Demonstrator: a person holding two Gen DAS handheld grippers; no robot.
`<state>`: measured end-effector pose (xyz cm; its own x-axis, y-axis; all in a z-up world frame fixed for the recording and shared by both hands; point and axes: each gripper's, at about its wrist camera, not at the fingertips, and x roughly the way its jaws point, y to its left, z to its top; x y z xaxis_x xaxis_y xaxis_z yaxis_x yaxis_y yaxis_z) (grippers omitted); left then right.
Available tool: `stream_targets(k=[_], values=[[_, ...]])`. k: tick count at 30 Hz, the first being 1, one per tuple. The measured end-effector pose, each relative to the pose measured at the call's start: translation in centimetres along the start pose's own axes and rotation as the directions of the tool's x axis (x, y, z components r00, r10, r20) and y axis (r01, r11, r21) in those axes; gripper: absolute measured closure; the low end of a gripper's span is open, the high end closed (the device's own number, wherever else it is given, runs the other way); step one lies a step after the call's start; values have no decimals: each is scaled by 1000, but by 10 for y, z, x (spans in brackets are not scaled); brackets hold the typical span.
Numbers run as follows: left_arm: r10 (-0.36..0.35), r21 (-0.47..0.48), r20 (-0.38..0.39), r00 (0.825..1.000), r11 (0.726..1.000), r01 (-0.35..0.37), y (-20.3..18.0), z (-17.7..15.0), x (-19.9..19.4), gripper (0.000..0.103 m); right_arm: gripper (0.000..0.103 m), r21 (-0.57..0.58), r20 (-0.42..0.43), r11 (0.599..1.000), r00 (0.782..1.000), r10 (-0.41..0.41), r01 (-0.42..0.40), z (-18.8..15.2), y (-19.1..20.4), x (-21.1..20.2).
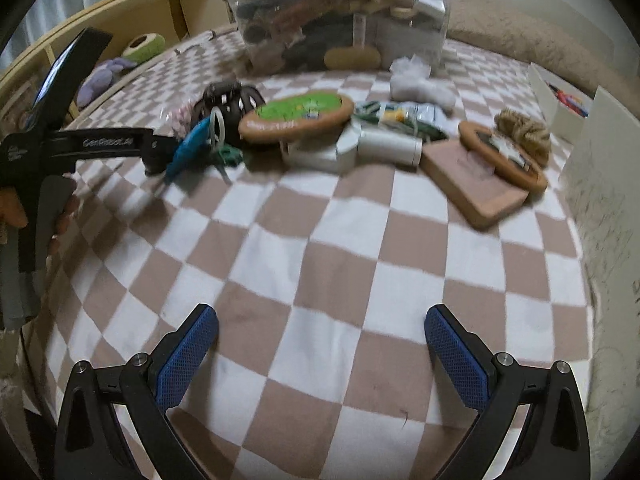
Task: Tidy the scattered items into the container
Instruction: 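Lower the left tool onto the black round tin while the right tool approaches the wooden hook plate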
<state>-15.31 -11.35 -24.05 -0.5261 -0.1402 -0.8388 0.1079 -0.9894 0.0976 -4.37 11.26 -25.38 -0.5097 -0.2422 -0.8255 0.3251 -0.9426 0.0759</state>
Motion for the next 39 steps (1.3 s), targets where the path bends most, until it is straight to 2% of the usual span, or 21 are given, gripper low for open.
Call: stream_targets(k=[2,6,15,19,22,24,26,29,32,36,39], values=[[30,0,1,1000,1000,-30,1,-1,9,0,0,-16,7,1000,1000,-11,11,-3,3,-2],[4,-22,-6,1000,1000,-4,5,-3,21,0,0,-30,11,1000,1000,-6,6,-8,3,-3],[5,-27,7,1000,1000,-5,6,-4,23,0,0,10,11,999,999,41,-41,-8,-7,-2],[-21,-29,24,999,999,22,5,-5,19,2,0,37,0,999,1000,21,-21,0,-17,3],[-35,-6,39,999,999,35,-1,-6,14,11,0,47,-11,999,1000,24,-23,8,-24,8],[-44,16,47,998,999,43,-6,-6,11,24,0,39,-17,999,1000,18,-17,12,-28,9],[-46,30,47,998,999,44,-10,-5,11,29,0,32,-19,999,1000,1,0,19,-34,12],[-63,24,41,997,998,63,-10,-5,10,34,0,35,-12,996,997,-82,82,31,-53,17],[-89,4,31,996,996,88,-6,-4,10,39,0,106,-19,993,999,-49,51,37,-78,23],[-127,-19,13,992,992,128,-8,-4,7,49,0,76,-28,993,996,-84,85,47,-84,31],[-130,-9,14,991,991,130,-11,-6,5,53,0,53,-28,994,995,-98,100,60,-89,40]])
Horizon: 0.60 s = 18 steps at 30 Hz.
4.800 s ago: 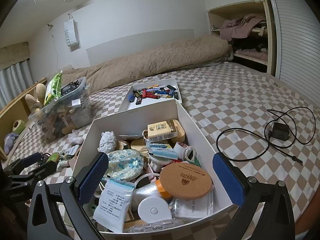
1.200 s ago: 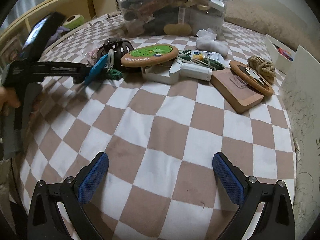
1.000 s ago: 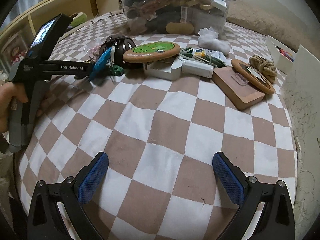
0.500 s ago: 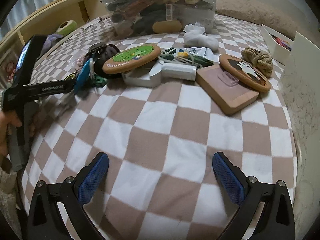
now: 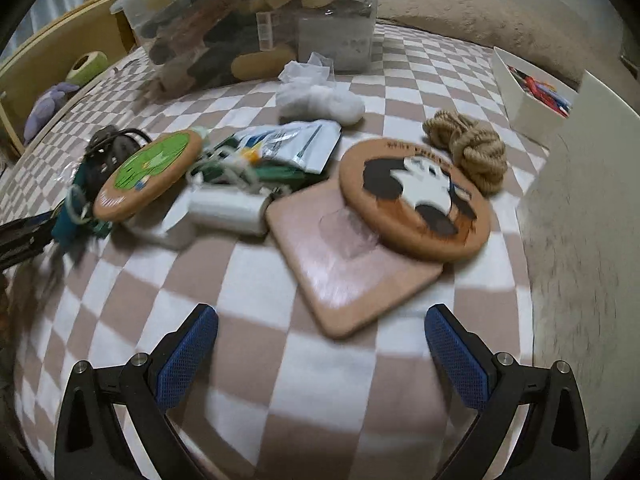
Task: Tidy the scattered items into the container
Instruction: 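Lower the left tool onto the black round tin while the right tool approaches the wooden hook plate, then close the left gripper on the black tin while the right gripper grasps the wooden plate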
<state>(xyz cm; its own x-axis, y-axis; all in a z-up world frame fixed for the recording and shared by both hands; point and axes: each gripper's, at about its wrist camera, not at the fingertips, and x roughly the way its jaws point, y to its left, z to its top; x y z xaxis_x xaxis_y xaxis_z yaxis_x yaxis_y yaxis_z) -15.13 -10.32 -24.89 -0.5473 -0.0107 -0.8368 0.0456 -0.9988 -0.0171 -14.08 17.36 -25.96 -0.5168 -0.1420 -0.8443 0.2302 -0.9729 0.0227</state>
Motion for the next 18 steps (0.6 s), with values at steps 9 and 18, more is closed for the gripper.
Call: stream_targets(k=[9,18], values=[[-5,-26,4,1000,1000,5,1,-1,-2,53,0,-36,32,999,999,19,-18,13,-4,15],[-27,-61,-7,1000,998,27,1,-3,-5,53,38,-111,108,994,994,10,2,3,13,2]])
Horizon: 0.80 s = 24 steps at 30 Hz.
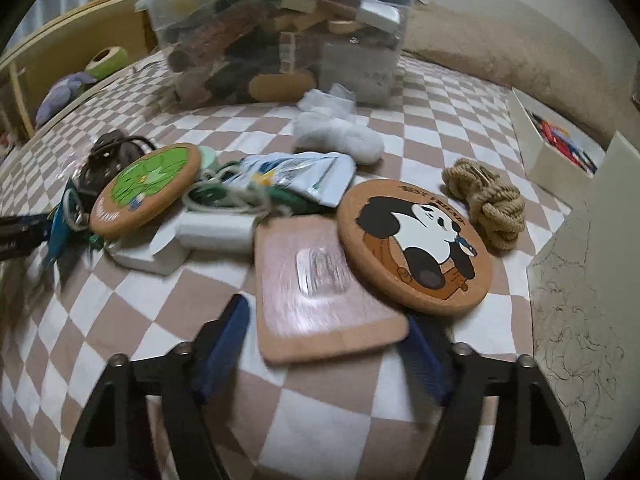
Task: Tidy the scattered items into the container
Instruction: 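Close the left gripper on the black tin while the right gripper grasps the wooden plate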
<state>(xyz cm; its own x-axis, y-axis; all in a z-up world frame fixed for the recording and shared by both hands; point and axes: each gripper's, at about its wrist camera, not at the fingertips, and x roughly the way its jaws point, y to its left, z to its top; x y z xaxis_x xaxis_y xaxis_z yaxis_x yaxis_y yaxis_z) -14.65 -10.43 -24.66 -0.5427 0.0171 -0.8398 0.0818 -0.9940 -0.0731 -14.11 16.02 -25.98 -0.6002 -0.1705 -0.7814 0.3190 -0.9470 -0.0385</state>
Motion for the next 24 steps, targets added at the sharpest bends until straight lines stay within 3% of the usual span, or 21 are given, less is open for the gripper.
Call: stream_targets(k=[24], values=[[-33,-89,7,999,995,34,-9,-22,-26,53,38,-76,-16,997,1000,16,-17,-58,27,-47]])
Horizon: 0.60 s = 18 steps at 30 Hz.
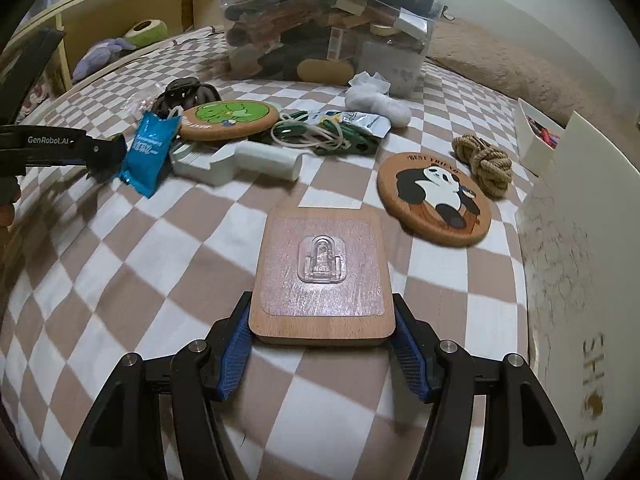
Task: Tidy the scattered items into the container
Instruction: 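Close the left gripper on the black tin while the right gripper grasps the wooden plate, then carry the black tin and wooden plate over the white cardboard box with both tools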
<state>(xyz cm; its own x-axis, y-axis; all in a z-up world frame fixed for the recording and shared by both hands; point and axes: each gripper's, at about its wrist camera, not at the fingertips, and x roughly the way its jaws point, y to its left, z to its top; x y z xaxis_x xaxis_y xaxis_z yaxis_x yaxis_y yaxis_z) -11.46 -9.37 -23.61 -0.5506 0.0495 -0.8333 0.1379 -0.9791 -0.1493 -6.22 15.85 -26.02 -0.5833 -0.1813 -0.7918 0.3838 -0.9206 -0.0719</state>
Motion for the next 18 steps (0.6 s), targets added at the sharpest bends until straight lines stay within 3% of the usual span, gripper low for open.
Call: stream_targets(k=[4,8,18], values=[[9,-7,18,1000,1000,-9,-4,-2,-7,53,38,6,16,1000,1000,9,-9,-7,0,-8],[5,-11,63,998,1000,-4,-5,-1,-21,53,38,14,91,1000,996,-11,10,-8,0,-26],[-71,42,187,980,997,65,-27,7,-62,53,38,156,162,986,986,36,-61,4,-28,-48]])
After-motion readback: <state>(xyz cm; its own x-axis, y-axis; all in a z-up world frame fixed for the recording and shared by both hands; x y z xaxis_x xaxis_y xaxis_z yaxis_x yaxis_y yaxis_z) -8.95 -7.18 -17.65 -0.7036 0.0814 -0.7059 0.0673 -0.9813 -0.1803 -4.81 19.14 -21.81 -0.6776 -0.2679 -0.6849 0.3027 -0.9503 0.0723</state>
